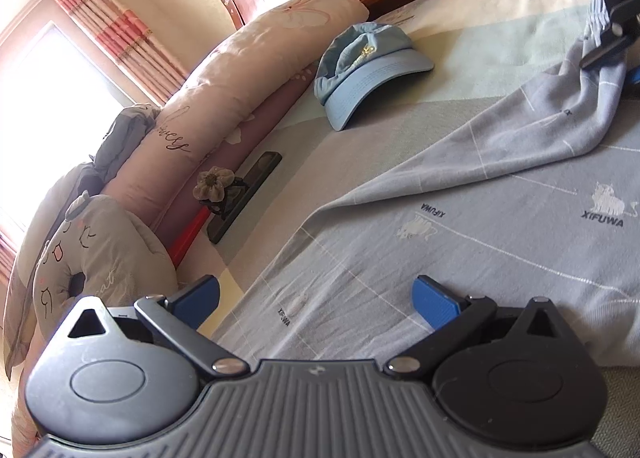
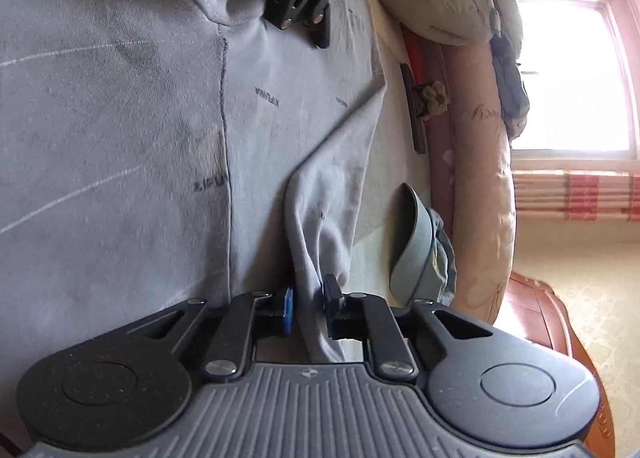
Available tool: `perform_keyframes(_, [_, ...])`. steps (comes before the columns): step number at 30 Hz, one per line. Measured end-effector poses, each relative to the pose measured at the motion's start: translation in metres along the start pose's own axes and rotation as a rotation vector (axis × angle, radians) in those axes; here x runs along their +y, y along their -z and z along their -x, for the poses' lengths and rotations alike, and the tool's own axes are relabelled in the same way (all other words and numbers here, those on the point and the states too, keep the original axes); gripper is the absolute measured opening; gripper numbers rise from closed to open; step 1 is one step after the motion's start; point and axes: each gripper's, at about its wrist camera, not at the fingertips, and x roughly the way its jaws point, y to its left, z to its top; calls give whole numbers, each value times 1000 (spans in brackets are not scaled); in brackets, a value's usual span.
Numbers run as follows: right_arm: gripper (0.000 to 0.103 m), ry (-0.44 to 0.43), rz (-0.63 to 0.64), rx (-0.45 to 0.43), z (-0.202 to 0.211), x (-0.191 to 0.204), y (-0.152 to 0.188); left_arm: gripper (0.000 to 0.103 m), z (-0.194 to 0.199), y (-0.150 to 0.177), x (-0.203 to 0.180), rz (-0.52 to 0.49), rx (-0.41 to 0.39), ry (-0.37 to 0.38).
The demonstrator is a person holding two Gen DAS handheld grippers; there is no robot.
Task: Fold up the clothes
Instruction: 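Grasp the grey shirt edge with the left gripper while the right gripper holds the hem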
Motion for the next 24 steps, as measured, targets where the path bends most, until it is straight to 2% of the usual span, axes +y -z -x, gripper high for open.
perform_keyframes(3, [35, 12, -20, 3, 1, -4, 5, 102, 0, 1, 1, 4, -2, 2])
perform_keyframes(10, [36, -6, -21, 7, -13, -10, -4, 102, 0, 0, 0, -11, -5, 2])
perform_keyframes(11, [32, -16, -25, 11, -13, -10, -4, 102, 1, 0, 0, -16, -6, 1])
perform_keyframes(14, [6, -30, -16, 18, -14, 0, -4, 102, 1, -1, 0, -29, -9, -1])
perform_keyframes(17, [7, 3, 9, 16, -13, 11, -4, 102, 2, -2, 0, -42, -13, -3])
perform_keyframes(21, [5, -43, -81, -3, -12, -8, 1, 102, 4, -4, -1, -61, -18, -5])
perform_keyframes(24, [5, -22, -125, -20, -8, -19, 6, 102, 10, -6, -6, -142, -61, -11])
